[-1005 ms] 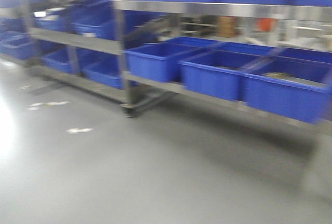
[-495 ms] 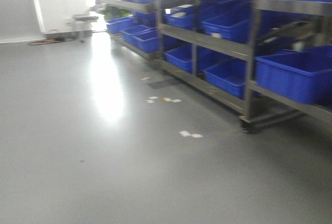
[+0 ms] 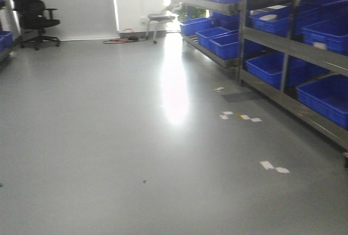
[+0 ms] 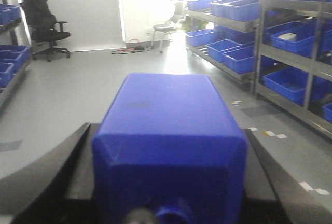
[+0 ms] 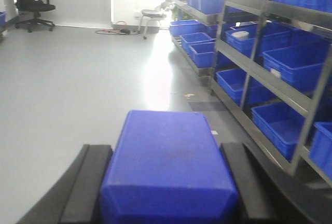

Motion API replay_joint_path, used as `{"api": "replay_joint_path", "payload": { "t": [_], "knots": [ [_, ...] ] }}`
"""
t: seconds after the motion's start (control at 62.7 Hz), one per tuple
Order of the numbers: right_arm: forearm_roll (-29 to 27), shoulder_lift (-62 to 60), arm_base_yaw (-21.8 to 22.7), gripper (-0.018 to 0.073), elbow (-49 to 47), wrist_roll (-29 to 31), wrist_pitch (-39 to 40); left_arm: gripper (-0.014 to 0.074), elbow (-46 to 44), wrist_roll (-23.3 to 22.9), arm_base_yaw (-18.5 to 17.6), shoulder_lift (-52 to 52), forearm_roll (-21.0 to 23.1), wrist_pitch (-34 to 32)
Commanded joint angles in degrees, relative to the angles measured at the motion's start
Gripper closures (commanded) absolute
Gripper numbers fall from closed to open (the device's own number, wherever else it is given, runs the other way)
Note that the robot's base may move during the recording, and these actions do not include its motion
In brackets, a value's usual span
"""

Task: Pick and sort blue part to right shelf
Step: 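Drive the base forward toward the end of the room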

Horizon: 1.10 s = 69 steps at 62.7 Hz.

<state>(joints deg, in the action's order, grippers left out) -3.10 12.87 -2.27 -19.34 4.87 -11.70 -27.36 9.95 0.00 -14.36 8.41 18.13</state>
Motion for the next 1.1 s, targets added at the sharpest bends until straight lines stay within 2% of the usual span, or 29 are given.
{"api": "replay_joint_path", "payload": {
  "t": [0.0, 1.085],
  "knots": [
    [0.21, 0.52, 0.46, 0.0134, -1.66, 0.36, 5.19, 0.0265, -1.64, -0.16, -0.13, -0.65, 0.4, -5.38],
    [0.21, 0.52, 0.46, 0.0134, -1.66, 0.36, 5.19, 0.0265, -1.64, -0.16, -0.13, -0.65, 0.4, -5.38]
  ]
}}
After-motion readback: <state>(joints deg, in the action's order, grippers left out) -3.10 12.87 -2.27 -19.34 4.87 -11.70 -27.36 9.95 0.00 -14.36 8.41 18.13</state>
